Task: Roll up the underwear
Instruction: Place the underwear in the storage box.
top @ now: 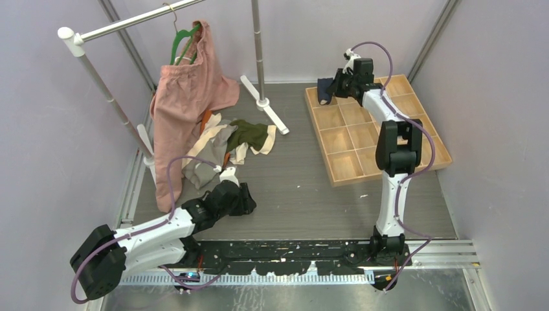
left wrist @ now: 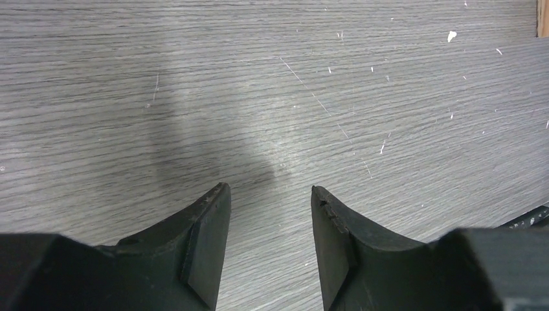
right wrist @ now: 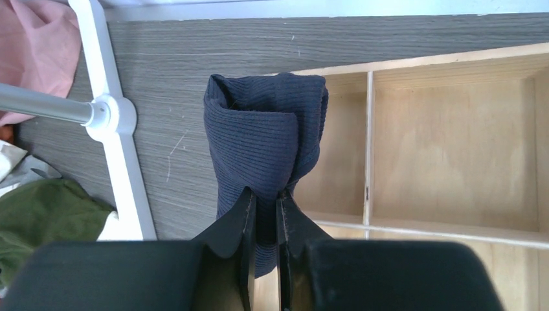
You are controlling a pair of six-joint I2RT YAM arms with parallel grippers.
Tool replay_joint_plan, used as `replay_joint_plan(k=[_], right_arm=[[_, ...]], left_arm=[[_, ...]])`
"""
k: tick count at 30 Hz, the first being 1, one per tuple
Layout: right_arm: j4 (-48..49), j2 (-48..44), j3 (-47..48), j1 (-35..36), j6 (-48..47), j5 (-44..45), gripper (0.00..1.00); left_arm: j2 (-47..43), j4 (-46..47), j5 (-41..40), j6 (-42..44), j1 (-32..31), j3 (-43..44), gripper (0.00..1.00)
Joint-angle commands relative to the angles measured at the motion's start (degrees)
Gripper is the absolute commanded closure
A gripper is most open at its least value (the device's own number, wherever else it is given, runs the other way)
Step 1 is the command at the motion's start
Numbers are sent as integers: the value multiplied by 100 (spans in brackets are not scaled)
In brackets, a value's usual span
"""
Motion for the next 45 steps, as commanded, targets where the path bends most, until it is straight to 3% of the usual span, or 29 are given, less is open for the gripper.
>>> replay_joint_plan(k=[1,10,19,31,42,45], right_arm=[[-27,310,537,-12,-135,-369,99],[-411,1102,1358,-11,-183,-641,99],[-127,1358,1619,-14,103,-749,99],[-1229,2146,2552,-14,-16,-454,99],[-1576,2282,2763,-7,34,-8,79],[-1577,2248,2748,-11,61,13,68]], left_arm=[[-13,51,-177,108,0,63,49],[92,13,-224,160,0,151,49],[34,-157,-291,178,0,223,49],[172,-186,-321,204,0,303,49],[41,-259,-371,197,0,291,50],[-53,-292,-403,196,0,244,50]])
